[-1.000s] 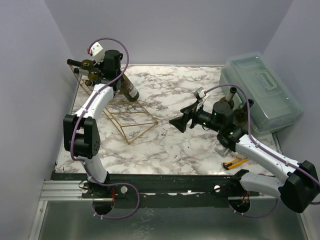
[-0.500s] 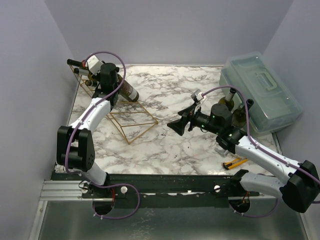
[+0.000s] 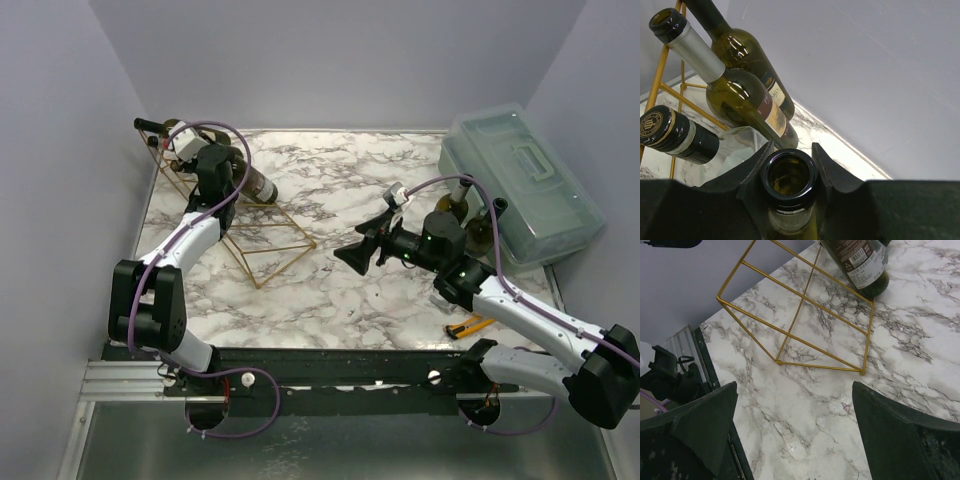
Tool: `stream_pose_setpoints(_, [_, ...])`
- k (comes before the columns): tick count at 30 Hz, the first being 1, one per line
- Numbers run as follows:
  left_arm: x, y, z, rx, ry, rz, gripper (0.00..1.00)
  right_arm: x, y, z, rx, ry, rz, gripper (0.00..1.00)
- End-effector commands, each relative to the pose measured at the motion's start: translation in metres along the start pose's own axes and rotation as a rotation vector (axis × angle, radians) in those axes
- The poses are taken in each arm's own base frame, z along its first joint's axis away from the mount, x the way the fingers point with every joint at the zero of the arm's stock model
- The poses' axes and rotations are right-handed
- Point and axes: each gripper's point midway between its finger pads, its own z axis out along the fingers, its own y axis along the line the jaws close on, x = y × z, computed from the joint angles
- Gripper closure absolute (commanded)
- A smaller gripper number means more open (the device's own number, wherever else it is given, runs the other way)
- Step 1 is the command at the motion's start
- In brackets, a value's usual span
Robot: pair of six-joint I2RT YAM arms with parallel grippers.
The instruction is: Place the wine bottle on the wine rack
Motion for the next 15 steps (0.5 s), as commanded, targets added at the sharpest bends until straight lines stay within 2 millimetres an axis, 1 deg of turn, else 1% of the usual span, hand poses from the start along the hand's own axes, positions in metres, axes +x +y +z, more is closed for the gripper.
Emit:
stream_pose_setpoints(1, [0.036,0.013,-0.009,0.006,0.097,0.054,1.00,-0.006,0.001,-0.003,0.010,-0.038,-0.015,0.00])
stream_pose_setpoints(8, [0.038,0.026,-0.016,-0.025,0.097,0.050,1.00,-0.007,0.004,-0.005,0.004,-0.044,-0.018,0.00])
stream_pose_setpoints(15, [0.049,0.036,-0.023,-0.041,0.118,0.031,0.92,-0.009,0.006,-0.007,0.005,-0.049,-0.023,0.00])
